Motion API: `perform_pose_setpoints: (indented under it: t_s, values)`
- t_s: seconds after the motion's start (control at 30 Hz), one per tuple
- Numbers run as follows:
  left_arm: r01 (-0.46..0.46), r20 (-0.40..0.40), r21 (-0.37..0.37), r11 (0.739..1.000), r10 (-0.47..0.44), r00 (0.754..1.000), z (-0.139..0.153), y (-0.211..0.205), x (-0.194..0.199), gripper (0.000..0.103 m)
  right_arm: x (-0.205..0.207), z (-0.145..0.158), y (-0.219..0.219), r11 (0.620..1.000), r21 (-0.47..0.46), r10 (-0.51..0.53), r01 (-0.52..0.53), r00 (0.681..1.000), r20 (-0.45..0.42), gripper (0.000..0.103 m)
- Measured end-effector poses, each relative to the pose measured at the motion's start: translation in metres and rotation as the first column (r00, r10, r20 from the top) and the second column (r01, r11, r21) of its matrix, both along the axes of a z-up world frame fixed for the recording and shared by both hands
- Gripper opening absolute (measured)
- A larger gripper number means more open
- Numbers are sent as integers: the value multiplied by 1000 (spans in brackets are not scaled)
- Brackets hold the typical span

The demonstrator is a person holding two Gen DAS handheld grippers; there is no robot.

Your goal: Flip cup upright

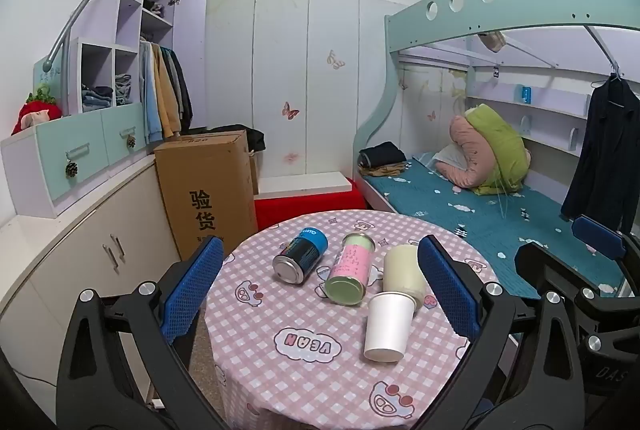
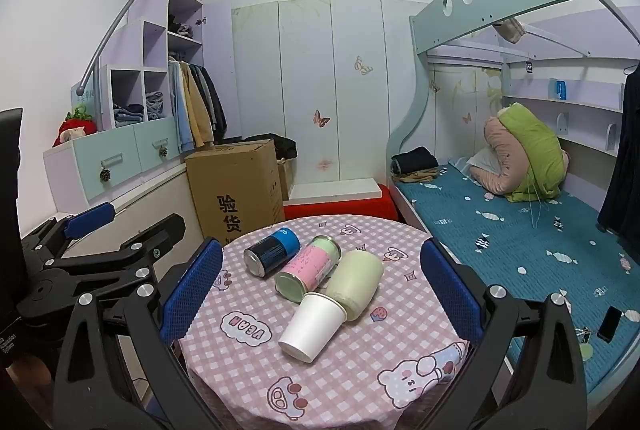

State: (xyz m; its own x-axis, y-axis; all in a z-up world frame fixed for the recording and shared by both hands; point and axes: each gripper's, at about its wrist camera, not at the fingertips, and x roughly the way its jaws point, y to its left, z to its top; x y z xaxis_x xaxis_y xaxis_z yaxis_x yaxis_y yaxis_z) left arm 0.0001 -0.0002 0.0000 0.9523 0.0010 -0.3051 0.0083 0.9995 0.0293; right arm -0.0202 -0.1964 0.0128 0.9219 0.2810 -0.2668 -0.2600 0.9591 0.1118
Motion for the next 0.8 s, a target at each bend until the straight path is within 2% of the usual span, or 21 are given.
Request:
perform_pose_setpoints:
  t_s: [0.8]
  values:
    - [-4,2,0,1000,4,1000,4,4,2,98,0,0,0,1000,-2,0,0,1000,-15,96]
